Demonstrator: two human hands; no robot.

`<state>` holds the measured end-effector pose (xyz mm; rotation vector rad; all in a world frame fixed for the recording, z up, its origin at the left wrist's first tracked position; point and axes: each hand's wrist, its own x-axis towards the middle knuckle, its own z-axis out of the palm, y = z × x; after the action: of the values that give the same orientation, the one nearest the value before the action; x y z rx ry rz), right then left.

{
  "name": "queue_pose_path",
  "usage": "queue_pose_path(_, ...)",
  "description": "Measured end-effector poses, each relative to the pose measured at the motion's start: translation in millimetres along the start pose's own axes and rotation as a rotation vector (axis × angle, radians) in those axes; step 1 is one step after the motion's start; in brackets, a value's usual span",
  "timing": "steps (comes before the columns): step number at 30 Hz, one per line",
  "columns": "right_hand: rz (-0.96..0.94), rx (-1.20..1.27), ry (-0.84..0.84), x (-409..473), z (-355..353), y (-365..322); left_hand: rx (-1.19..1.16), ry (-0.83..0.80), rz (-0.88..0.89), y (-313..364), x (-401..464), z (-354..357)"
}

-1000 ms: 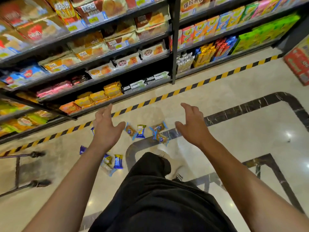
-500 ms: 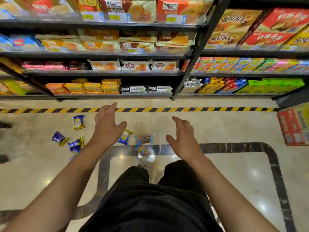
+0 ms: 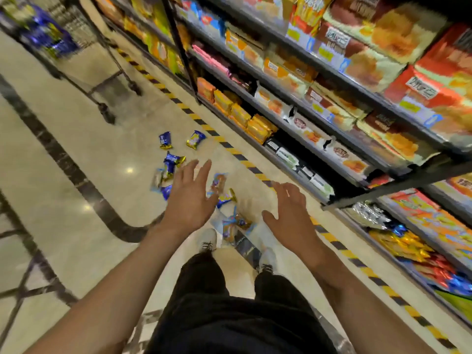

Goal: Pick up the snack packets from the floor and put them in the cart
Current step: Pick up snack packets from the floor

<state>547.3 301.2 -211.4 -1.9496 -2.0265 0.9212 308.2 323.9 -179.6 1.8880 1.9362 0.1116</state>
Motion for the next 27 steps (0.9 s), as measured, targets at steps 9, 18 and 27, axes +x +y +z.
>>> queue_pose_path(9, -0.195, -0.125, -0.148, 19, 11, 20, 0.034, -0.053, -0.216, 7, -58, 54)
queue_pose_path(18, -0.179, -0.305, -0.201, 4, 83, 57, -0.030, -0.068, -0.247, -39, -59, 129)
queue_pose_path(27, -0.267, -0.450, -0.197, 64, 218, 125, -0.054, -0.142, -0.285, -99, -29, 289)
